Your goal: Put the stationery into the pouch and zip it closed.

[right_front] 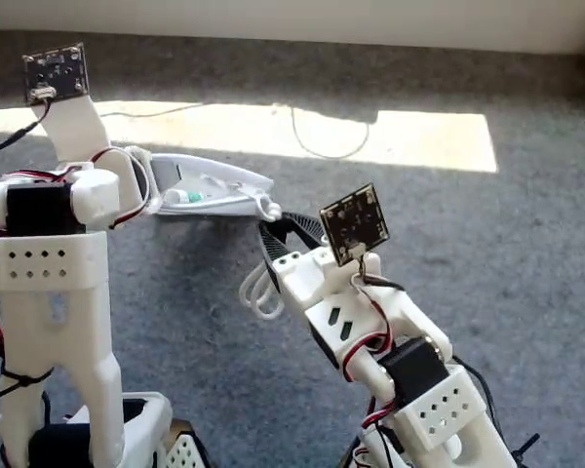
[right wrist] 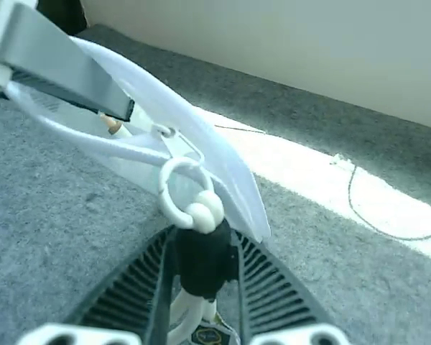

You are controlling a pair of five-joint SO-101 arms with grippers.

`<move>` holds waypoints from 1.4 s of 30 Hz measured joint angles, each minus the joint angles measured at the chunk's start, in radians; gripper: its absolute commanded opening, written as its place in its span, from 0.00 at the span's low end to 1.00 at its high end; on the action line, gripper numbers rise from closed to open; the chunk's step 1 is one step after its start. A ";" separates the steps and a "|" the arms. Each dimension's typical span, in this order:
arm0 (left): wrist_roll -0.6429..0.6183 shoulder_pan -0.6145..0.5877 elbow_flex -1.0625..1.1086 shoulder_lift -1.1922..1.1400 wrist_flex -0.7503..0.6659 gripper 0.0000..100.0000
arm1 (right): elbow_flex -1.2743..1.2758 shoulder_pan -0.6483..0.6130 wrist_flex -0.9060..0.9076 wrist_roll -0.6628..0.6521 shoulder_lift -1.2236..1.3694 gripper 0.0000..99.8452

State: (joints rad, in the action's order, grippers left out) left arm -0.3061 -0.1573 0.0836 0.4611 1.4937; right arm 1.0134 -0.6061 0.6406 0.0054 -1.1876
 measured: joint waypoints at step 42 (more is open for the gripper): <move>0.269 0.603 -0.017 -0.002 -0.278 0.27 | 0.318 0.037 0.307 0.000 -0.634 0.00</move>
State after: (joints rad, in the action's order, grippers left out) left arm -0.0376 0.4457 0.0667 0.4595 1.2160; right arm 1.3311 -0.5692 0.9475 0.0054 -1.8213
